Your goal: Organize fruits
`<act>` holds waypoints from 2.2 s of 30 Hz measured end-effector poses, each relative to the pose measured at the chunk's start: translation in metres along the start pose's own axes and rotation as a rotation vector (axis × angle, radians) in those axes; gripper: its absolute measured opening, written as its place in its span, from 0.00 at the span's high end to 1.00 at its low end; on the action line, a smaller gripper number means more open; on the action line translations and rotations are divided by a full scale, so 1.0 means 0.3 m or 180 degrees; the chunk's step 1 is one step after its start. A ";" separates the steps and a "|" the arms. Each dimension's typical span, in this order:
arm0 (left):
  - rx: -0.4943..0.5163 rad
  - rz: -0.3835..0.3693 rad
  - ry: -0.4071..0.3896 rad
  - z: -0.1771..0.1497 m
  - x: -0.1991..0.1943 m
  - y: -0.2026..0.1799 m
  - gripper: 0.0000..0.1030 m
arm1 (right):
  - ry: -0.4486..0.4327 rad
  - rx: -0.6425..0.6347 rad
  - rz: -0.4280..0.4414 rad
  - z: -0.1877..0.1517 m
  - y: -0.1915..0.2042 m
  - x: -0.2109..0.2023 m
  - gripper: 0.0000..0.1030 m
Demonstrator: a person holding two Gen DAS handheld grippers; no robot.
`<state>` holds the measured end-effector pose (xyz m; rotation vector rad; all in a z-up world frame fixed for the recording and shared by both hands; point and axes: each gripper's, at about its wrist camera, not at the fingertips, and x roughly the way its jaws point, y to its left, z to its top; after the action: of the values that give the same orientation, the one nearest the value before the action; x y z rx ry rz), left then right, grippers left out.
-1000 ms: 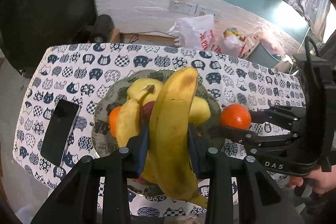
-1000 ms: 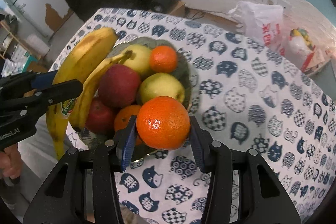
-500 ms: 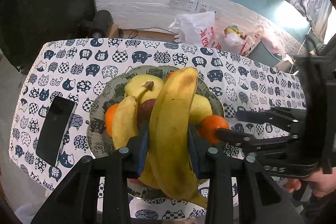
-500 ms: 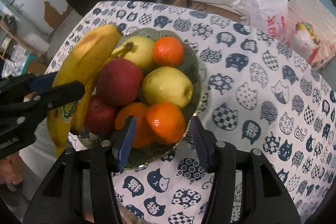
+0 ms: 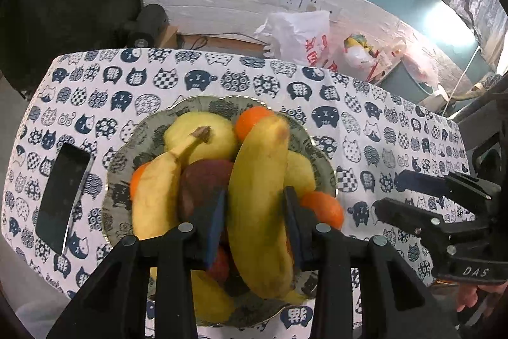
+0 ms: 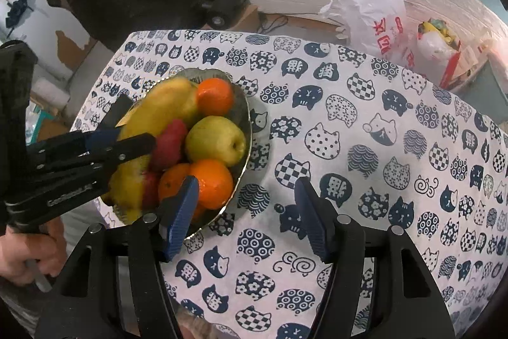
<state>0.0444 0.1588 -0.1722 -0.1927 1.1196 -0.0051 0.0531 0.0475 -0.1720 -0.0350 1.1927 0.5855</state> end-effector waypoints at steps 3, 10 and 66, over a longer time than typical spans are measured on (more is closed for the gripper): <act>0.0068 0.0022 -0.0056 0.007 -0.008 -0.021 0.64 | -0.0007 0.0018 0.0007 -0.002 -0.008 -0.004 0.39; -0.0018 0.0080 0.0018 0.002 -0.001 -0.004 0.54 | -0.0021 0.0057 0.0009 -0.002 -0.025 -0.017 0.38; 0.0321 0.0483 -0.0883 -0.116 -0.567 -0.167 0.03 | -0.0852 -0.0428 -0.0378 -0.072 0.128 -0.472 0.18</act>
<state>-0.0564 0.1215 -0.0271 -0.0165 0.8525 0.0976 -0.0165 0.0151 -0.0451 -0.1366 0.8844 0.5463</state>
